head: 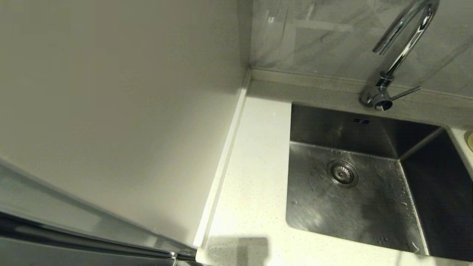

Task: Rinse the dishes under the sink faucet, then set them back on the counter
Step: Put a bowl into the sink

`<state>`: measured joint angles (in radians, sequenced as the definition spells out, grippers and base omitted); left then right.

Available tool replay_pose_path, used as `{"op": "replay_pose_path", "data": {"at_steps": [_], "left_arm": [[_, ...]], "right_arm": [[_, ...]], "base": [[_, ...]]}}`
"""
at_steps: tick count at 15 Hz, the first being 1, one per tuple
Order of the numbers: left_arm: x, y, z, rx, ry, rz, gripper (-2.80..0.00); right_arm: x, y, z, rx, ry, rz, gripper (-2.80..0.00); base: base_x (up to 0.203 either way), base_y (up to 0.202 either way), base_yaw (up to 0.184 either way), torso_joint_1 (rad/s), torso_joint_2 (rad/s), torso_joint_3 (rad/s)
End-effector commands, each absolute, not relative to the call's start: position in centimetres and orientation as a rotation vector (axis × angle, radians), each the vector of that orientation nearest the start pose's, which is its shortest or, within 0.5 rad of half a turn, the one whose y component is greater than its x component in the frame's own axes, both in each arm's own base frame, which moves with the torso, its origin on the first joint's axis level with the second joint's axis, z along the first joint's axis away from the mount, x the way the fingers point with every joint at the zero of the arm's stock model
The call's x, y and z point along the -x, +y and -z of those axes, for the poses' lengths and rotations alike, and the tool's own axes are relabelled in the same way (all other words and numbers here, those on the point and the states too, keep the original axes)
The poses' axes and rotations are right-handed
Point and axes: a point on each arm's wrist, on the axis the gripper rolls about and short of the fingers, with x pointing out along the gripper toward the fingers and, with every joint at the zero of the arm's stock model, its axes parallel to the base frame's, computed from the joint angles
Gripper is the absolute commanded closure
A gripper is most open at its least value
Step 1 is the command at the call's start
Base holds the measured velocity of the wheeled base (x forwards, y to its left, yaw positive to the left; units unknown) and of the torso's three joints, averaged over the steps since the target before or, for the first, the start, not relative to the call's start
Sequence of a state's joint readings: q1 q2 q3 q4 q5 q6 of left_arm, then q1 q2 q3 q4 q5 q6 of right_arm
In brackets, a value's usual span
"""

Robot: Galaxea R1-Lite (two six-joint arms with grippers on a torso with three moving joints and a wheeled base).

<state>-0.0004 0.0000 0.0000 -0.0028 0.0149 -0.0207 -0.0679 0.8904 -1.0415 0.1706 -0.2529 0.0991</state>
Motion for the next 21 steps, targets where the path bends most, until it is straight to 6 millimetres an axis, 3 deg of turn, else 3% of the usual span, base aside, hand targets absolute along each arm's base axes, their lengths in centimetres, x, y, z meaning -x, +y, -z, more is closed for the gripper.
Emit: {"op": "replay_pose_path", "data": {"at_steps": [1,2,4,6,9,12,15,18,19,21], "left_arm": [[2.3,0.0,-7.6,0.022,-0.006,-0.015,0.0],[2.3,0.0,-7.6,0.022,-0.006,-0.015,0.0],[2.3,0.0,-7.6,0.022,-0.006,-0.015,0.0],[2.3,0.0,-7.6,0.022,-0.006,-0.015,0.0],[2.3,0.0,-7.6,0.022,-0.006,-0.015,0.0],[2.3,0.0,-7.6,0.022,-0.006,-0.014,0.0],[2.3,0.0,-7.6,0.022,-0.006,-0.015,0.0],[2.3,0.0,-7.6,0.022,-0.006,-0.015,0.0],[2.3,0.0,-7.6,0.022,-0.006,-0.015,0.0],[2.3,0.0,-7.6,0.022,-0.006,-0.015,0.0]], "right_arm": [[-14.6,-2.2,-32.6,-0.058,0.212,0.377,0.0],[-15.9,-2.6,-32.2,-0.042,0.293,0.396,0.0],[-16.7,-3.6,-31.9,-0.052,0.44,0.392,0.0],[-17.4,-4.7,-32.0,-0.183,0.539,0.308,0.0],[-18.7,-8.3,-31.3,-0.433,0.566,0.274,0.0],[-19.8,-12.6,-29.3,-0.588,0.608,0.281,0.0],[-20.4,-15.4,-29.4,-0.557,0.496,0.329,0.0],[-20.7,-15.7,-29.4,-0.515,0.487,0.321,0.0],[-21.0,-15.9,-29.2,-0.516,0.495,0.321,-2.8],[-21.3,-16.2,-28.9,-0.481,0.506,0.326,-2.8]], "base": [[0.0,0.0,0.0,0.0,0.0,0.0],[0.0,0.0,0.0,0.0,0.0,0.0],[0.0,0.0,0.0,0.0,0.0,0.0],[0.0,0.0,0.0,0.0,0.0,0.0],[0.0,0.0,0.0,0.0,0.0,0.0],[0.0,0.0,0.0,0.0,0.0,0.0],[0.0,0.0,0.0,0.0,0.0,0.0],[0.0,0.0,0.0,0.0,0.0,0.0],[0.0,0.0,0.0,0.0,0.0,0.0],[0.0,0.0,0.0,0.0,0.0,0.0]]}}
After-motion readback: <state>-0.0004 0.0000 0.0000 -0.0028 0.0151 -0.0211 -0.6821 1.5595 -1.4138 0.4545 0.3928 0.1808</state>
